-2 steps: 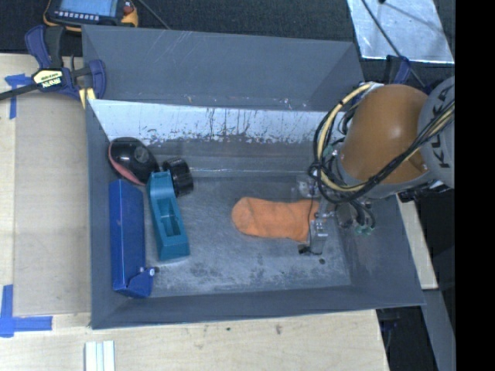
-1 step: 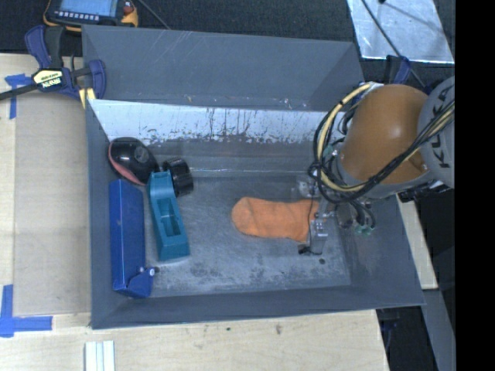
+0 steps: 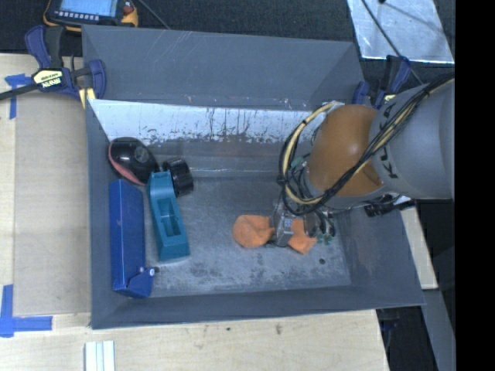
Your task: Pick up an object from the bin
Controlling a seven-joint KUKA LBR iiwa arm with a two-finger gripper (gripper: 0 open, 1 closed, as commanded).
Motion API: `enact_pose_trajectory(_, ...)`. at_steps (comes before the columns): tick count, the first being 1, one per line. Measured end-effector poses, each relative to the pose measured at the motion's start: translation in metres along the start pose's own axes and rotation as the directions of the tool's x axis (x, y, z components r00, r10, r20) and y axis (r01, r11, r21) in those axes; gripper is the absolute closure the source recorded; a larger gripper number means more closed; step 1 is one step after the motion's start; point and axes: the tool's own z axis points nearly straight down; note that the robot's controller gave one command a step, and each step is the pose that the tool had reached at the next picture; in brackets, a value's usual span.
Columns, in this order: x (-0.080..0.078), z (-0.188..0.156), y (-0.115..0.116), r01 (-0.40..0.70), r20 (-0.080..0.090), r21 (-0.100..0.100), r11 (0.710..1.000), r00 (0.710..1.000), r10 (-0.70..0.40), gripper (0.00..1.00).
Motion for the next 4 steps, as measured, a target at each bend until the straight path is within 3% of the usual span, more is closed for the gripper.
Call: enact_pose_trajectory(4,-0.0001,0.0,0.0001,0.002,0.0,0.0,1.0,1.0,-0.002,1.0)
